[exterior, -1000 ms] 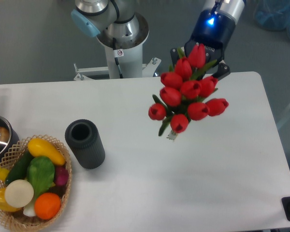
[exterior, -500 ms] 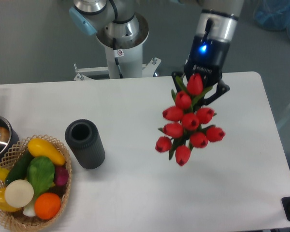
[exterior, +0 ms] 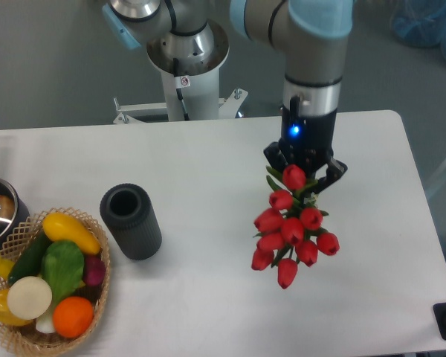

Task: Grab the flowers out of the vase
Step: 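Carry the tulip bunch away from the vase over the table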

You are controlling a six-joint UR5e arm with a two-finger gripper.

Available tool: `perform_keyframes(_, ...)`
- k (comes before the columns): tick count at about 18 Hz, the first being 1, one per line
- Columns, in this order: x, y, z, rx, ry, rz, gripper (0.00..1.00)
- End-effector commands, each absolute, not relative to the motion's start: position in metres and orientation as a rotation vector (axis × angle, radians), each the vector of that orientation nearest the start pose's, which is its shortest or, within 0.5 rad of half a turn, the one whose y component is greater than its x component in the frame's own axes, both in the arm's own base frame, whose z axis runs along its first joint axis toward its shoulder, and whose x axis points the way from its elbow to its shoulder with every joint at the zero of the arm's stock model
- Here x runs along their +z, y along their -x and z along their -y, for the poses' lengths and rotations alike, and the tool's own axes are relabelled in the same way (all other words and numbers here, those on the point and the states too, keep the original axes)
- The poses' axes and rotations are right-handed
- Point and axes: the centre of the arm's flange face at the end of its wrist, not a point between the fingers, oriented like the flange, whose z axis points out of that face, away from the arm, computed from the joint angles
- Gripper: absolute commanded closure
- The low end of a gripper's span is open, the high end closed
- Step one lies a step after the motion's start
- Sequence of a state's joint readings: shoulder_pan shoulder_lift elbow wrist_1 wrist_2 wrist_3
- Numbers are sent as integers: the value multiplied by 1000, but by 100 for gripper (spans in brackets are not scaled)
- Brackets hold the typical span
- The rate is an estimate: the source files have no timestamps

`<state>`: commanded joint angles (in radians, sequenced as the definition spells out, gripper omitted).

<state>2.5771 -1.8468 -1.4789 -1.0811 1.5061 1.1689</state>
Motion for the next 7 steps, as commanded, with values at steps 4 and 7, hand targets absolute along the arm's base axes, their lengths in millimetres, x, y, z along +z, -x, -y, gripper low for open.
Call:
perform_keyframes(4,406,469,-451,338,3050,-252,87)
perform_keyframes(7,386,477,-453,317,3082,-260,88)
